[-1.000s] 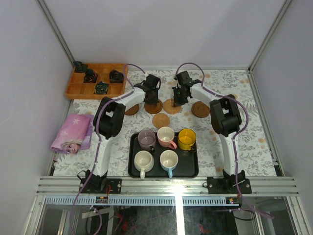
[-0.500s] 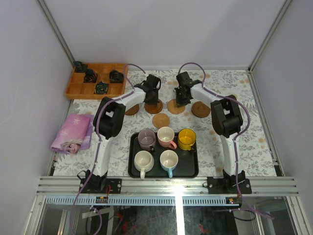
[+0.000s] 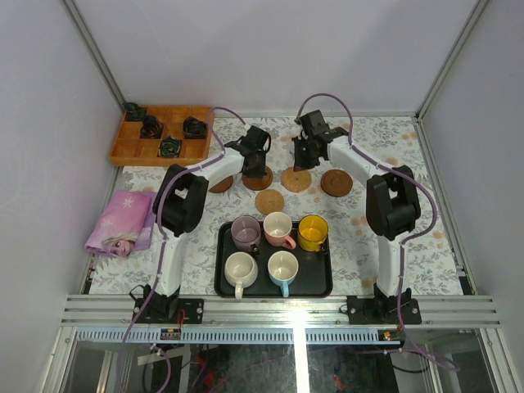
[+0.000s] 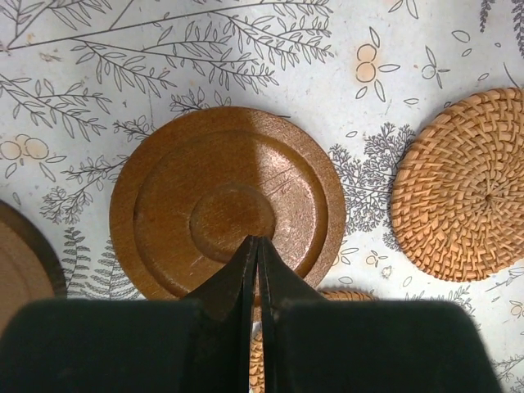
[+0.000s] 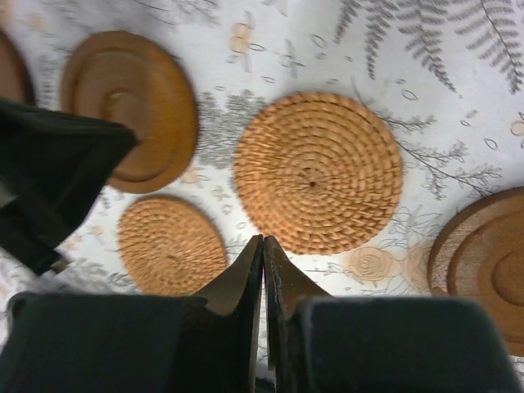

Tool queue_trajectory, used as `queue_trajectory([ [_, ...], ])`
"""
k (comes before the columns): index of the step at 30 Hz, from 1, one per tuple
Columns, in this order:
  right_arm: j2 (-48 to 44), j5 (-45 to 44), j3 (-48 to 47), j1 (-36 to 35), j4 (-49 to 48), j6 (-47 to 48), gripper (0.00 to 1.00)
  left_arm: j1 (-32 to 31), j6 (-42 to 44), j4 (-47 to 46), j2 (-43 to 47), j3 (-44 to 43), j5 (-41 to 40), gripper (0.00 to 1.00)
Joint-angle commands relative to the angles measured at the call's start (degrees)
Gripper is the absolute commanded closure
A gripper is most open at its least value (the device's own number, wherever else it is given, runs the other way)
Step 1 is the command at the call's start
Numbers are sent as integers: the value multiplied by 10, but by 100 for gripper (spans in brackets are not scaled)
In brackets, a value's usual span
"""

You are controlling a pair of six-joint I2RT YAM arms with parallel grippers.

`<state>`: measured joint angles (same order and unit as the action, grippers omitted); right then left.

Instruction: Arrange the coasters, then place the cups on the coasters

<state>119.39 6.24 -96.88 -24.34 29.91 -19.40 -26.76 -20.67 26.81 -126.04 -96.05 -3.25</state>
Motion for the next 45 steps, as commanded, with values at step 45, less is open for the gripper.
queue_trajectory([
  [45, 176, 1, -148, 4, 75, 1, 96, 50, -56, 40, 18, 100, -26, 100],
])
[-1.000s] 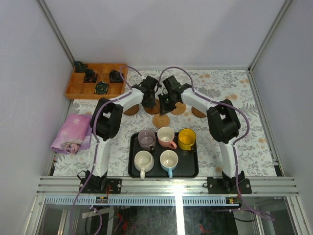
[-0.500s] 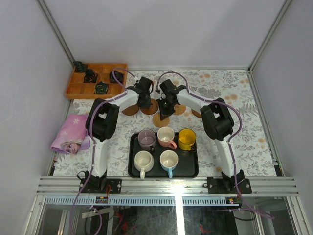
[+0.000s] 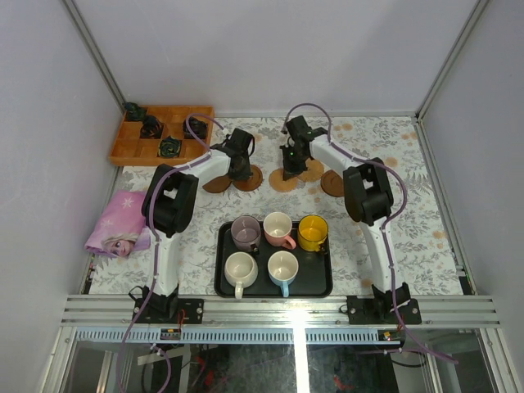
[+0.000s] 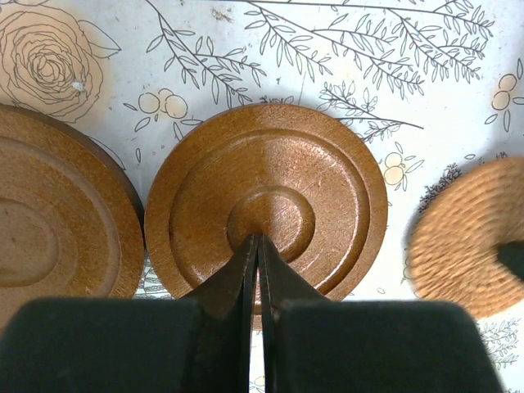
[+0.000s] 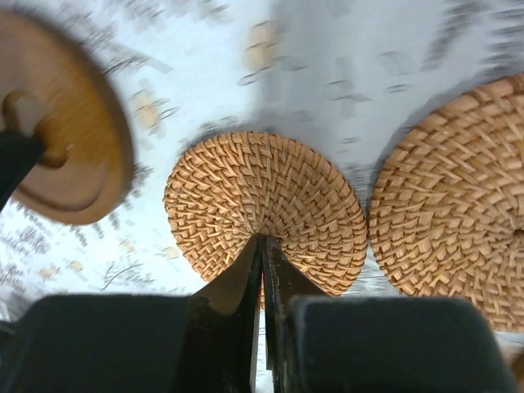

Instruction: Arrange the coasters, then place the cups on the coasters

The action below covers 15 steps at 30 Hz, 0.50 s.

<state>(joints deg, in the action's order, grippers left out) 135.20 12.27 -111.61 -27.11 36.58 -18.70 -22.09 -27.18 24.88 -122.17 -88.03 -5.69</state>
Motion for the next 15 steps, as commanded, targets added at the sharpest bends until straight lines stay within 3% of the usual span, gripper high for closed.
queue_trajectory([
  [1, 16, -60, 2, 38, 7, -7, 96, 3, 10, 59, -22, 17, 3, 100],
  [15, -17, -5, 53, 46, -9, -15, 99, -14, 27, 60, -72, -55, 54, 100],
])
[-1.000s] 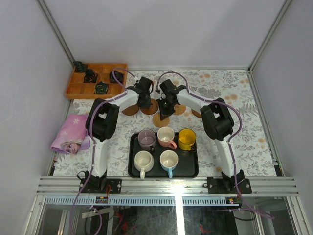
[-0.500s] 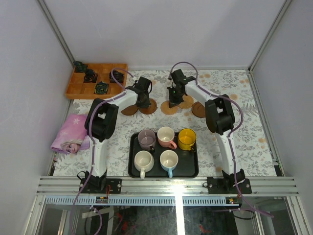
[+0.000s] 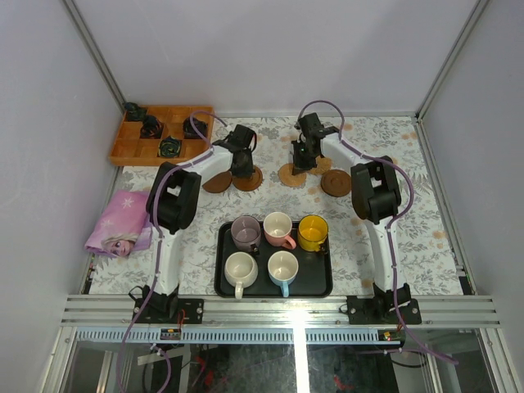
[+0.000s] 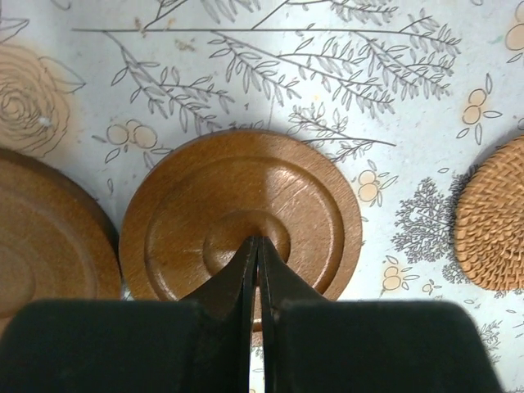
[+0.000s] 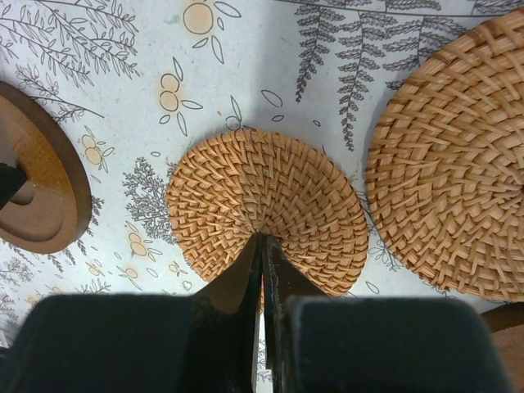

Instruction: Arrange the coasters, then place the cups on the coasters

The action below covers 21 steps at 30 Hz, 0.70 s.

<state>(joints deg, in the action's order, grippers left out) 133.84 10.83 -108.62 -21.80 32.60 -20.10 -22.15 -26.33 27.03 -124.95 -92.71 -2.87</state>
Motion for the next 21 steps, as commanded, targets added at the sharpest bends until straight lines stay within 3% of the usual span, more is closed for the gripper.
queue_trajectory([
  [1, -3, 13, 22, -8, 30, -3, 99, -16, 20, 39, -47, -12, 27, 100],
  [12, 22, 31, -36, -29, 35, -3, 99, -27, 23, 40, -69, -27, 55, 100],
  [21, 19, 10, -71, -31, 48, 11, 98, -27, 23, 38, -50, -29, 28, 100],
])
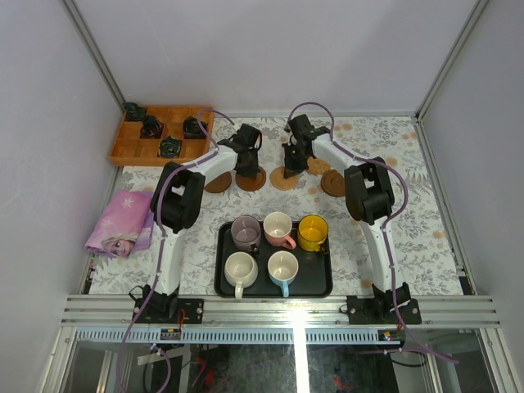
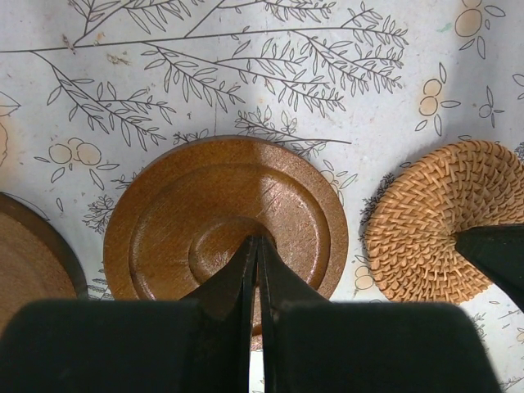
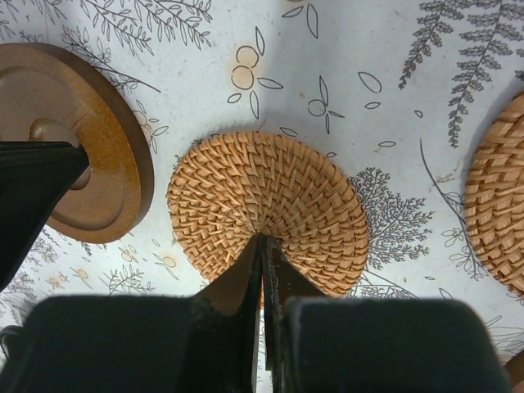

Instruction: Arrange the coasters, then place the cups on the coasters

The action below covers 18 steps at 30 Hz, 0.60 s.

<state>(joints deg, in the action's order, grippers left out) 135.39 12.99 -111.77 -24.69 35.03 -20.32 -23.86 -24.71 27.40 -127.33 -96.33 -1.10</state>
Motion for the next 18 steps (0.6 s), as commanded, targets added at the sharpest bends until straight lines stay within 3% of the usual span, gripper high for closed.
queue_trajectory([
  [1, 4, -18, -51, -2, 31, 18, 97, -10, 7, 35, -23, 4, 10, 100],
  [6, -16, -47, -95, -2, 51, 38, 95, -9, 12, 35, 9, -11, 3, 100],
  [12, -65, -78, -82, 19, 24, 45, 89, -2, 16, 40, 66, -17, -14, 100],
  [18, -47, -98, -81, 66, 37, 38, 87, 2, 19, 34, 111, 18, -58, 100],
])
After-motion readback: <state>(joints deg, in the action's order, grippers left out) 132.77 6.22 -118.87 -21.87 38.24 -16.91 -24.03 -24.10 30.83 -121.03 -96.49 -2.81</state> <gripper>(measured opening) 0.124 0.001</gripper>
